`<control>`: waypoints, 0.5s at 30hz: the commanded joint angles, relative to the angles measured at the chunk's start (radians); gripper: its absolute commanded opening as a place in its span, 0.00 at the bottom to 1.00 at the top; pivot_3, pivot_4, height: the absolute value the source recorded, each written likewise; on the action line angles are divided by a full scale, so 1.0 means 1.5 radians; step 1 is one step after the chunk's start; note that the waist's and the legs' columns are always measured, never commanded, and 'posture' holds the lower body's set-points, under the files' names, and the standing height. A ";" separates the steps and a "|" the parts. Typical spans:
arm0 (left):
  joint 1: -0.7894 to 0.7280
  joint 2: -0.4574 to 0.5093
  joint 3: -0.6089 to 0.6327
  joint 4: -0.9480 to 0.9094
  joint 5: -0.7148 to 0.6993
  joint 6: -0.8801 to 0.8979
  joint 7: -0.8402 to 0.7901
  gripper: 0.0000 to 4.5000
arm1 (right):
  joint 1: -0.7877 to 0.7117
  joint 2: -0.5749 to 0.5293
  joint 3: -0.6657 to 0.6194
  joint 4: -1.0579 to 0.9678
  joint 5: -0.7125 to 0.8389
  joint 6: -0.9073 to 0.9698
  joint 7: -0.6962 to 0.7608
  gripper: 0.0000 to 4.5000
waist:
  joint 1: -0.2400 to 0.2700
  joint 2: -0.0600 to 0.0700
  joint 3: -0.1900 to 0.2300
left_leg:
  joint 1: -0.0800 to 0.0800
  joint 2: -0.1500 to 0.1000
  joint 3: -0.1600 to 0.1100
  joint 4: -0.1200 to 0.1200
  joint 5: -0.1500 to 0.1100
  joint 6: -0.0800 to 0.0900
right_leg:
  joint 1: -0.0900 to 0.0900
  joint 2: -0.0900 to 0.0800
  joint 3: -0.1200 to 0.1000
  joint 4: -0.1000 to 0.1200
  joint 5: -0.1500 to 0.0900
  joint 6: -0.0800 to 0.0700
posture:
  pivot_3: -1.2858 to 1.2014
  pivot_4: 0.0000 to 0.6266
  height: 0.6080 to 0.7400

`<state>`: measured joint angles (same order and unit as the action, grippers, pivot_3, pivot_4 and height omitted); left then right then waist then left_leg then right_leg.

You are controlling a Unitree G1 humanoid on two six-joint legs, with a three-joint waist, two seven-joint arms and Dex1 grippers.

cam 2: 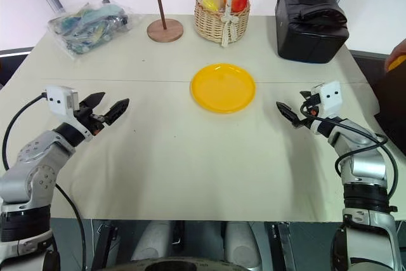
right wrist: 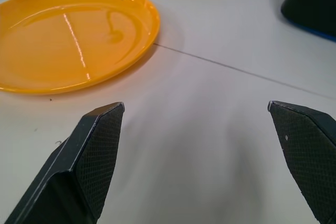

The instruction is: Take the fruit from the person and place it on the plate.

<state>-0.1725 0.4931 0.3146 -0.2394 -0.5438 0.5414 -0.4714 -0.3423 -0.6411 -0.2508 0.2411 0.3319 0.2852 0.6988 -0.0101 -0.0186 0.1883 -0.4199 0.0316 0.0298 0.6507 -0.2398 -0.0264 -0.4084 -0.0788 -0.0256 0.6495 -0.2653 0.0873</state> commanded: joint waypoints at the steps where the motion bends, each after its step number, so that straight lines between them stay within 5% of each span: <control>1: -0.010 -0.001 -0.010 -0.016 0.012 -0.012 0.008 1.00 | -0.007 0.003 -0.012 0.003 0.002 -0.024 -0.002 1.00 | 0.000 0.000 0.000 | 0.000 0.000 0.000 0.000 0.000 0.000 | 0.000 0.000 0.000 0.000 0.000 0.000 | 0.52 0.24 1.00; 15: -0.021 0.001 -0.009 -0.005 0.020 -0.017 0.015 1.00 | -0.016 0.020 -0.006 0.024 -0.003 -0.046 -0.008 1.00 | 0.000 0.000 0.000 | 0.000 0.000 0.000 0.000 0.000 0.000 | 0.000 0.000 0.000 0.000 0.000 0.000 | 0.52 0.24 1.00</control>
<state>-0.1913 0.4874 0.2891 -0.2363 -0.5142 0.5357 -0.4505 -0.3463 -0.6084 -0.2491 0.2894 0.3262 0.2380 0.6905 -0.0108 -0.0186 0.1883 -0.4198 0.0316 0.0296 0.6509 -0.2398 -0.0264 -0.4081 -0.0788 -0.0257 0.6495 -0.2653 0.0873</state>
